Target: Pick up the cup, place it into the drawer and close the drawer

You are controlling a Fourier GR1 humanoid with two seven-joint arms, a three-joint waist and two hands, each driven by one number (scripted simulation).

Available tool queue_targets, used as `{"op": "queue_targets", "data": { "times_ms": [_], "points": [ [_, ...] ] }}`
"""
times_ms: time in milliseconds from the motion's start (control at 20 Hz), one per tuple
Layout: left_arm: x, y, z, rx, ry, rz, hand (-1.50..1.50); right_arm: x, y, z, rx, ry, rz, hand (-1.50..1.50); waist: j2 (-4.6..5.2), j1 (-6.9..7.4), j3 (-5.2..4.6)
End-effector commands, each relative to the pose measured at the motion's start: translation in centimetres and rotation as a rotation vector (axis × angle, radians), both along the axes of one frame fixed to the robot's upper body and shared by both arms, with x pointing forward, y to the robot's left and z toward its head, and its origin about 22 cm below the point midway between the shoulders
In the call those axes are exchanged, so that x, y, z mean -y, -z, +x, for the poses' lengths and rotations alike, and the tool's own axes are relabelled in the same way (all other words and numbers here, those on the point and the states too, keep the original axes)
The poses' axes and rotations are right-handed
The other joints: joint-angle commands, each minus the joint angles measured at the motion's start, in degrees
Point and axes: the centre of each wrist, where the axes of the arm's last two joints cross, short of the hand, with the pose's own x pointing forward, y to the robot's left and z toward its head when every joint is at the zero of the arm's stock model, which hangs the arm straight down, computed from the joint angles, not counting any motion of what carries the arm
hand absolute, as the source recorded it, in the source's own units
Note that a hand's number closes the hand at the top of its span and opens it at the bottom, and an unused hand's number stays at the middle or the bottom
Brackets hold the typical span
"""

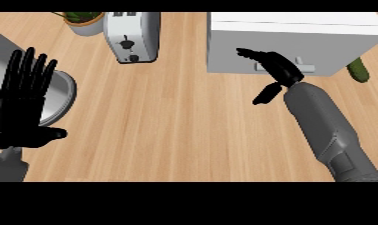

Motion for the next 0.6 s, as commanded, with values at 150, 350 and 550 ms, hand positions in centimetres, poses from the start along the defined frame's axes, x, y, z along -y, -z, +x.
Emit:
{"op": "queue_targets", "data": {
  "times_ms": [150, 350, 550],
  "points": [
    [0.6, -0.1, 0.3, -0.01, 0.026, -0.011, -1.5, 0.4, -3.0, 2.9, -0.055, 0.069, -0.02, -1.5, 1.45, 1.57, 0.46],
    [0.6, 0.0, 0.1, 0.005, 0.043, 0.024, -1.5, 4.3, -4.4, 3.0, -0.044, 0.088, -0.018, -1.5, 2.33, 3.13, 0.53],
    [0.1, -0.2, 0.4, 0.004, 0.037, 0.018, -1.5, 5.4, -3.6, 2.5, -0.058, 0.094, -0.011, -1.5, 2.47, 3.05, 0.55]
  ]
}}
